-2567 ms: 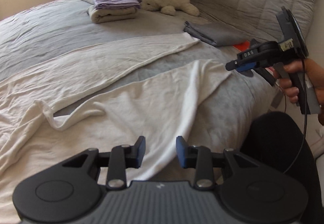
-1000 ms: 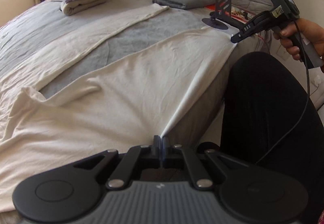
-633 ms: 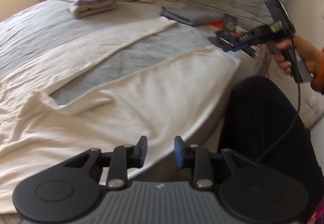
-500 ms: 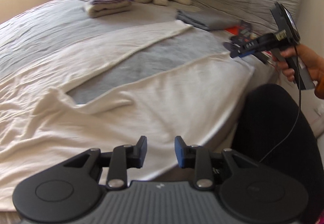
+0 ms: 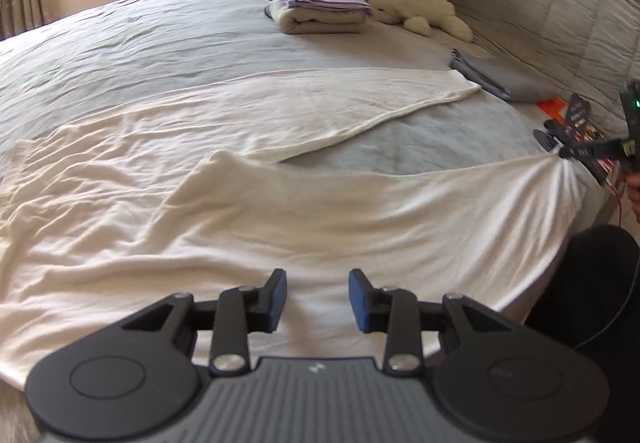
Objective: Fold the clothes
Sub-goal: 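Release the garment with both grippers and pull them back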
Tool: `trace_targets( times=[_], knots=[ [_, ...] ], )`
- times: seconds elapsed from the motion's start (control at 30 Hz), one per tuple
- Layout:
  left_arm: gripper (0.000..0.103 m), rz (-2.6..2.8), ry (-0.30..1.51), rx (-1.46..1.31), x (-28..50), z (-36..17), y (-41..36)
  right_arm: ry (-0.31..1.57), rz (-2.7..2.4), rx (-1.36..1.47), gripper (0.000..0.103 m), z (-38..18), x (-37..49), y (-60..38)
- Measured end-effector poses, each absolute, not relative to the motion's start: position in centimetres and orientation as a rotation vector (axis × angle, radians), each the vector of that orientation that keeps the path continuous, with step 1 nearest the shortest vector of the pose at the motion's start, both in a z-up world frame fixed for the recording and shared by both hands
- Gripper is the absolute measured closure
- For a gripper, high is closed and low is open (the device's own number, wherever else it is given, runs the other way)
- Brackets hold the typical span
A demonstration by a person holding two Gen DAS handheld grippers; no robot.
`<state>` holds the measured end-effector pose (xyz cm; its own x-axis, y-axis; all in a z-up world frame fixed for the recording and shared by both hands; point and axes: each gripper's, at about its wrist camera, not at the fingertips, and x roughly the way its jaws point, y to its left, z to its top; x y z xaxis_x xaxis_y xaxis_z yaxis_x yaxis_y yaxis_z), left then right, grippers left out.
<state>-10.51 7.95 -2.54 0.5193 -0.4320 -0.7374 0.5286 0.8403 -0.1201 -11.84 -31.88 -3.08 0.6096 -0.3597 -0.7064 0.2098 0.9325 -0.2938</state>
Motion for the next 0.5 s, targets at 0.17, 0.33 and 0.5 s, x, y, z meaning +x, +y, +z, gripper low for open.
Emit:
trace_targets(
  times=[0.17,0.33,0.5],
  knots=[
    [0.068,-0.541,0.845,0.121,-10.4,-2.4,8.6,0.921,-0.319,-0.16,0.101,-4.4,-11.5,-33.2],
    [0.065,-0.444,0.84,0.094,-9.6,-1.8,11.0,0.902,-0.29,-0.137,0.086,-3.3,-11.7,-32.8],
    [0.064,-0.332,0.831,0.054,-7.0,-0.9,14.4,0.844,-0.228,-0.139,0.062,-1.9,-11.5,-30.7]
  ],
)
